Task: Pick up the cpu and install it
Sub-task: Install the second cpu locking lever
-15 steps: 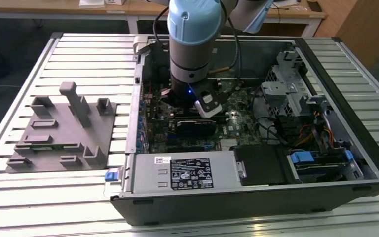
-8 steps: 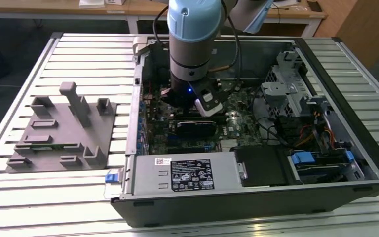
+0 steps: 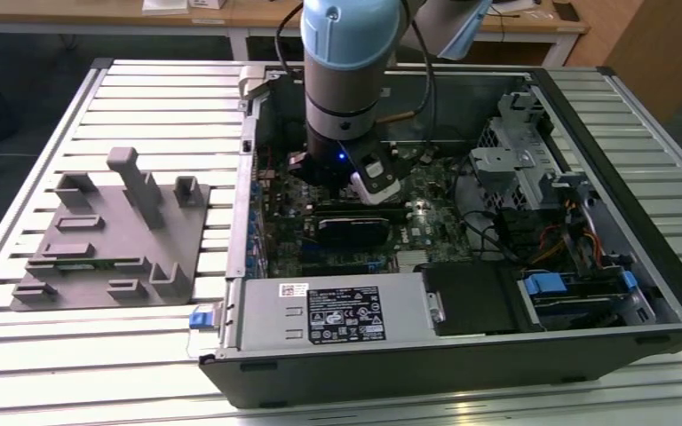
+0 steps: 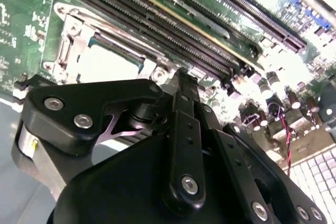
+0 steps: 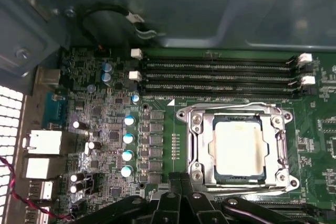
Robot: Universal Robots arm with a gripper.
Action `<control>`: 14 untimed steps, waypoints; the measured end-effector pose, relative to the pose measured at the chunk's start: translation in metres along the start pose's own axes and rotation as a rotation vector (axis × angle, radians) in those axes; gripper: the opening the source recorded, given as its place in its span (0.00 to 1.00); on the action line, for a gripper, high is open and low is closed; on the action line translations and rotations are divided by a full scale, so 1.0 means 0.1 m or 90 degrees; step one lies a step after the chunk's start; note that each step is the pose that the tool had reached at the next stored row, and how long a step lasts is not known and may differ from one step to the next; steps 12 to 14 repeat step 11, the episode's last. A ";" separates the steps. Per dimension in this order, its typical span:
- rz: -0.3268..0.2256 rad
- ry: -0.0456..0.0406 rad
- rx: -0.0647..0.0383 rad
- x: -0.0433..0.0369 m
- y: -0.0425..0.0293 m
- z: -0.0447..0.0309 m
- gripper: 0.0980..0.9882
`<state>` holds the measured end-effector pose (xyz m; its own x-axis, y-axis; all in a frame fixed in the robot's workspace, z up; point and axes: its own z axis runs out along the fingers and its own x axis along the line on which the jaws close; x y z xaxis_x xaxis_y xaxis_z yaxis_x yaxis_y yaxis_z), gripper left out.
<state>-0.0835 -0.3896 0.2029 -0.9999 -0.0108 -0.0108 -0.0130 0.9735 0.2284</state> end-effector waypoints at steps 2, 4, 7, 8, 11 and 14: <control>0.000 0.0000 -0.002 0.000 0.010 -0.030 0.01; 0.000 -0.0001 -0.005 0.000 0.020 -0.056 0.01; 0.000 -0.0002 -0.011 -0.001 0.031 -0.094 0.01; 0.000 -0.0002 -0.014 -0.001 0.034 -0.106 0.01; 0.000 -0.0003 -0.019 -0.001 0.047 -0.147 0.01; 0.000 -0.0003 -0.019 -0.001 0.047 -0.147 0.01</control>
